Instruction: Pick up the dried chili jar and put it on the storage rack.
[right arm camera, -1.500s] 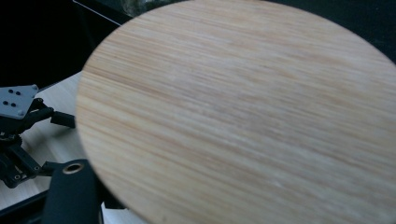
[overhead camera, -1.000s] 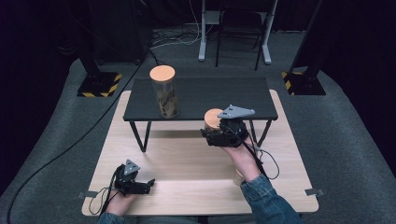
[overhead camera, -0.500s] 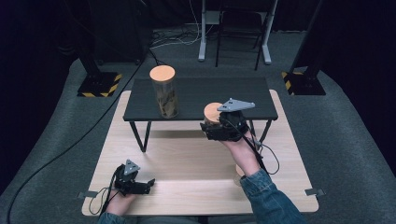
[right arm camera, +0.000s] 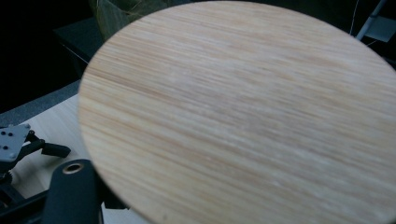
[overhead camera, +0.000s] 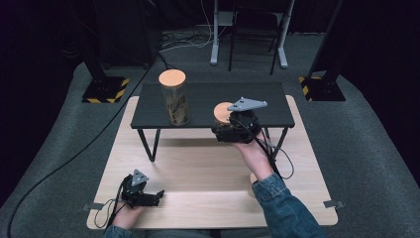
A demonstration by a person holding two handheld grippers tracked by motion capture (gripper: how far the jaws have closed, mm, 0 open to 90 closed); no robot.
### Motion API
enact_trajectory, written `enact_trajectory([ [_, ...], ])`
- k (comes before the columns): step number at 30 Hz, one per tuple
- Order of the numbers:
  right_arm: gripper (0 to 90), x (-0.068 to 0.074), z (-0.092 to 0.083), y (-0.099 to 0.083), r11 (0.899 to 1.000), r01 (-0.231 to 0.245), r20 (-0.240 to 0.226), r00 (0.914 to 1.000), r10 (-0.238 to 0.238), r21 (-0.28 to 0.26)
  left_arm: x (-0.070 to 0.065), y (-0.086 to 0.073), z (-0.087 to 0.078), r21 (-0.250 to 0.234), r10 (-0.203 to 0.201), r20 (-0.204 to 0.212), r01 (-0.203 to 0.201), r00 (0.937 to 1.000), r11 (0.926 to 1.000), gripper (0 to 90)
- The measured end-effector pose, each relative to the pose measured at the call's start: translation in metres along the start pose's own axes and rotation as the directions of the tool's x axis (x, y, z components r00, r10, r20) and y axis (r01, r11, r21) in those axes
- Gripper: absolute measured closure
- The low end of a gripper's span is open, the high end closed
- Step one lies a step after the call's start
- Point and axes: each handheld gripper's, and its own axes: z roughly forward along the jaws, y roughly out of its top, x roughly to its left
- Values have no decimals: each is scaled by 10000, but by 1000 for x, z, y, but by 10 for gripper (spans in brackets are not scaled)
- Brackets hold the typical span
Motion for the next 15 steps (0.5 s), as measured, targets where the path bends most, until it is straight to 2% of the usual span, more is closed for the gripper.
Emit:
enact_trajectory([
  [15, 245, -11, 18, 17, 9999, -116, 305, 9995, 114, 72, 0, 0, 0, 0, 12, 16, -12, 10000, 10000, 11],
])
